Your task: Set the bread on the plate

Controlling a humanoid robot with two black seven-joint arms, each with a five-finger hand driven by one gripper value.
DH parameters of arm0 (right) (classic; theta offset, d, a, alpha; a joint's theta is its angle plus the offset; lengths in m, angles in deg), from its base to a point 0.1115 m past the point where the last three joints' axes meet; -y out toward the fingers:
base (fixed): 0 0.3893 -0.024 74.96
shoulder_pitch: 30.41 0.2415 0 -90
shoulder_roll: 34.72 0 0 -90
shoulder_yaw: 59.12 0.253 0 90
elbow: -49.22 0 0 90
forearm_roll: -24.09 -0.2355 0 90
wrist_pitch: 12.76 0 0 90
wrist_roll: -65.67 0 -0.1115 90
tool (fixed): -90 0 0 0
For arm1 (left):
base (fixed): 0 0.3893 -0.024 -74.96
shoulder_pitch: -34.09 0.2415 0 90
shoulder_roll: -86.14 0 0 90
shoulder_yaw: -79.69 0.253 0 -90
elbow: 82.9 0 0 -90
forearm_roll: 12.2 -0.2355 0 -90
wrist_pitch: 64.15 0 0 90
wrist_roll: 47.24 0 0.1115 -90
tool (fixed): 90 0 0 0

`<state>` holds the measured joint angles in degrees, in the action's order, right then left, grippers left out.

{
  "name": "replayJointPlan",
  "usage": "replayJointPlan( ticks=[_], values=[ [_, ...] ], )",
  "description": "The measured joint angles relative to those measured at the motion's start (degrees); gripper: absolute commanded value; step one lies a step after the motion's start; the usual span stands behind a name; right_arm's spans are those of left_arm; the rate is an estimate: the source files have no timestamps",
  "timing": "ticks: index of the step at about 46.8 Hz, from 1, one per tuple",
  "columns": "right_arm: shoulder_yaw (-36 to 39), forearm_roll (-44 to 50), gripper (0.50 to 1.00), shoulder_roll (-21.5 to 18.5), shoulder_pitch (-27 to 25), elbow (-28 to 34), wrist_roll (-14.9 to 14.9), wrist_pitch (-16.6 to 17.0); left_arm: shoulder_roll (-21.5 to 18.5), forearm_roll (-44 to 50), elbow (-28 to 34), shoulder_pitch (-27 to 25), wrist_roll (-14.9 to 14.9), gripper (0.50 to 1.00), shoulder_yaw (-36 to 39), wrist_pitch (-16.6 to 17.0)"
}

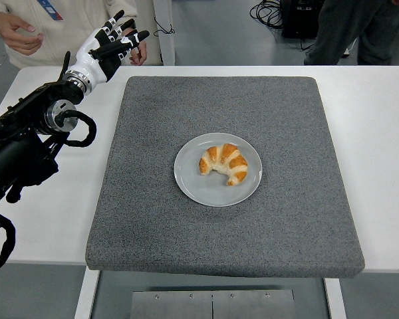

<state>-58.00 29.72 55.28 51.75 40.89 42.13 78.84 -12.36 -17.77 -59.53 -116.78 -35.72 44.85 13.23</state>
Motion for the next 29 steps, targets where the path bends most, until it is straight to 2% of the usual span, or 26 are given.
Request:
replayJointPlan(
  ticks=[10, 29],
  values=[
    [0.0, 0.0, 1.000, 0.0, 0.1, -0.1, 0.0, 0.1, 0.3, 0.1, -2.2, 2.0, 0.2, 0.969, -0.2, -1.7],
    [0.3, 0.0, 1.000, 0.0, 0.3, 0.5, 0.0, -0.2, 0.3, 1.0, -3.5, 2.0, 0.3, 0.971, -1.0, -1.8]
  ],
)
